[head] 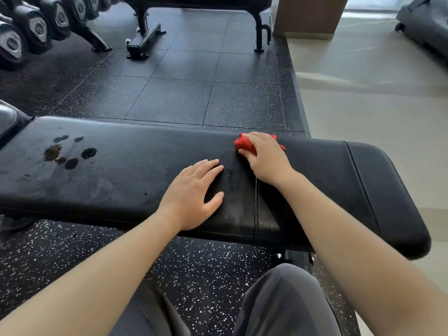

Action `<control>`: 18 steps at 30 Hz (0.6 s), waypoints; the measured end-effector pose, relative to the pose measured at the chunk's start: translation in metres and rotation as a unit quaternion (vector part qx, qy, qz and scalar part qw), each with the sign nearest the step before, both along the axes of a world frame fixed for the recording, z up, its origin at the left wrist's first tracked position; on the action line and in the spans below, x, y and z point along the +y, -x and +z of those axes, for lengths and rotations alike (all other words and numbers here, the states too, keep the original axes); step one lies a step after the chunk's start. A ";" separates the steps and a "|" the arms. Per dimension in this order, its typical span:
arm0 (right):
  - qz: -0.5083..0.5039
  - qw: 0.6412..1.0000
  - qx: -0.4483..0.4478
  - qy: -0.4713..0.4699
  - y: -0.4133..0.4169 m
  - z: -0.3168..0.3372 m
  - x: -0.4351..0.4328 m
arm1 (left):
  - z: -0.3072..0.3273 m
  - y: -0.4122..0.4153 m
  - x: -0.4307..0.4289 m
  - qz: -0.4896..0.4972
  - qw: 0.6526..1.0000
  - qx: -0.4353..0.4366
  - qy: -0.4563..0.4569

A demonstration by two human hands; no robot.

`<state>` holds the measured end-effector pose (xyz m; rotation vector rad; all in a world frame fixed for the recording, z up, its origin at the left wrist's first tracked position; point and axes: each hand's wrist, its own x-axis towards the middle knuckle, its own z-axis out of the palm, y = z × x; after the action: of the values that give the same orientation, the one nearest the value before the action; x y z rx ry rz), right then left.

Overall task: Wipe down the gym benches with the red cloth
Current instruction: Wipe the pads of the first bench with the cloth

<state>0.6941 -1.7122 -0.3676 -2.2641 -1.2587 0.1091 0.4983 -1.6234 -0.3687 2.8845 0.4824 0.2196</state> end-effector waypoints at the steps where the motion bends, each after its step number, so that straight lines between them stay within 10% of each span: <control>1: -0.004 1.000 0.001 0.005 -0.010 0.000 0.010 | 0.000 0.000 -0.001 0.000 1.000 0.002 -0.003; 18: 0.044 0.999 -0.010 -0.026 0.067 -0.005 -0.055 | -0.002 -0.001 0.002 0.003 0.999 -0.021 0.036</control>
<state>0.6273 -1.7667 -0.3724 -2.1715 -1.3556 0.0849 0.4988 -1.6210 -0.3708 2.8028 0.4805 0.2563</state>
